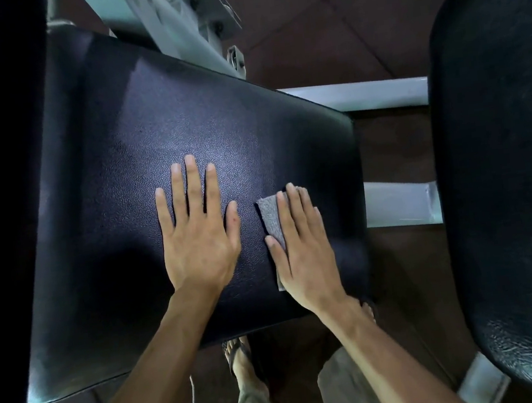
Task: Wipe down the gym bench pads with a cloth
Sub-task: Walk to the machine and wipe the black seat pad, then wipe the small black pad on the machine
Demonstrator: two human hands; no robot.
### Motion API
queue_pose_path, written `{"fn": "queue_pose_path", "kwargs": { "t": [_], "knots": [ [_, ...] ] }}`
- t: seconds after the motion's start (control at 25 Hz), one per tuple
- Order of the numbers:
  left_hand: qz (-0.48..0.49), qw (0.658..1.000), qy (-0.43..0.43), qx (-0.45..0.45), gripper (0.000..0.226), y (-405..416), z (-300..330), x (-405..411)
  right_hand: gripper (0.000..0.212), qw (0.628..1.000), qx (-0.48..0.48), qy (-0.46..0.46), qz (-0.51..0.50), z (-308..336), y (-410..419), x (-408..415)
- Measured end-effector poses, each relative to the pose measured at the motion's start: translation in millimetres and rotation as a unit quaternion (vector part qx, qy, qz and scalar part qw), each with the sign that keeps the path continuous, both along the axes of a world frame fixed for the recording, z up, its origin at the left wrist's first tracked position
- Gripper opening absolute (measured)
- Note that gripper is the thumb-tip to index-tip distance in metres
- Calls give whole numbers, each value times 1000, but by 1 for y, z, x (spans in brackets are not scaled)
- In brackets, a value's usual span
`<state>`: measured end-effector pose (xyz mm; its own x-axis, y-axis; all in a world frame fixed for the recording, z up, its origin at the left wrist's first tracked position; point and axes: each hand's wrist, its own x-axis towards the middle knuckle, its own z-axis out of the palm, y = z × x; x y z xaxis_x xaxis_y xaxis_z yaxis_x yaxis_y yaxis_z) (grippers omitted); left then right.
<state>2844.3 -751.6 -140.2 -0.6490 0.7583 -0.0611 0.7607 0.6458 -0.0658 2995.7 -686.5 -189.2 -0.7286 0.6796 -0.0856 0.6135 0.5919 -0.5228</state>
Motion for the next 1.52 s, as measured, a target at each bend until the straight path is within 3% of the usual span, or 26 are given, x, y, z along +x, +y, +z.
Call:
{"fn": "queue_pose_path", "kwargs": {
  "t": [0.12, 0.32, 0.52, 0.68, 0.92, 1.04, 1.32, 1.52],
  "knots": [
    [-1, 1000, 6, 0, 62, -1, 0, 2, 56, 997, -40, 65, -30, -4, 0, -3],
    [-1, 999, -26, -20, 60, 0, 11, 1, 52, 963, -198, 145, -112, 32, 2, 5],
    [-19, 982, -187, -5, 55, -32, 70, 54, 53, 948, -280, 61, -141, 105, -48, 61],
    [-85, 952, -283, -79, 53, -116, 119, 119, 52, 930, -294, -21, -220, 159, -117, 119],
    [-231, 892, -343, -183, 53, -184, 174, 190, 53, 842, -374, 3, -388, 223, -226, 200],
    [-338, 844, -346, -231, 51, -195, 191, 238, 59, 788, -388, 31, -478, 231, -285, 256],
    [-504, 738, -327, -307, 46, -231, 206, 405, 50, 663, -339, 113, -658, 258, -426, 393],
    [-541, 701, -331, -325, 41, -321, 207, 562, 46, 602, -307, 153, -721, 257, -547, 508]
  ]
}}
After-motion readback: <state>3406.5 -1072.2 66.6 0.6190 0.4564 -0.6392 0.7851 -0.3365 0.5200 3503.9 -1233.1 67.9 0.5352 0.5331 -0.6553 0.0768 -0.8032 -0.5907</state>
